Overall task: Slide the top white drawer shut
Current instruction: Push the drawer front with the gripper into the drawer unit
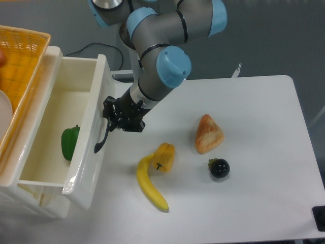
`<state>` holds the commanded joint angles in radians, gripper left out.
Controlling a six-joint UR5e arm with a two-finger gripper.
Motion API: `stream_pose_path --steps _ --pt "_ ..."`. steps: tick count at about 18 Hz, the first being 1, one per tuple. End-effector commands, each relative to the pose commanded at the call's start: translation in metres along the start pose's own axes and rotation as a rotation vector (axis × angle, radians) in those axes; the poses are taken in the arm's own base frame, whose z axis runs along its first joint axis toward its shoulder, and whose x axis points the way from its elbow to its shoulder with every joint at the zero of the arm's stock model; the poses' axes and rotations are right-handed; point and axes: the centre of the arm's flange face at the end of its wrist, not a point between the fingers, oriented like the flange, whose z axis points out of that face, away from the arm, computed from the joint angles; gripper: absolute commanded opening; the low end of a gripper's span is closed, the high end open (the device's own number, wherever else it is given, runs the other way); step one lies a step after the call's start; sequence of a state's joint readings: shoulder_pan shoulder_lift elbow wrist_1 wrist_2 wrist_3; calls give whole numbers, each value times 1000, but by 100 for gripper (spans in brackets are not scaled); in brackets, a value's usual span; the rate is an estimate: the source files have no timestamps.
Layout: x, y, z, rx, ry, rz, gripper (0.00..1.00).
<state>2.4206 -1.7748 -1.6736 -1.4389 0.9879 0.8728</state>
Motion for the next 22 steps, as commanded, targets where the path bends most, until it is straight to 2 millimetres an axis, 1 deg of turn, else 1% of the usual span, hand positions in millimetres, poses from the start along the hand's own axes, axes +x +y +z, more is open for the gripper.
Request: stream_pose_path --steps 8,13,19,22 --pt "1 0 7 -12 12 -4 0" --pt "15 -7 14 -22 18 11 0" --pt "19 -8 14 -23 18 15 0" --pt "30 -11 21 -33 23 15 0"
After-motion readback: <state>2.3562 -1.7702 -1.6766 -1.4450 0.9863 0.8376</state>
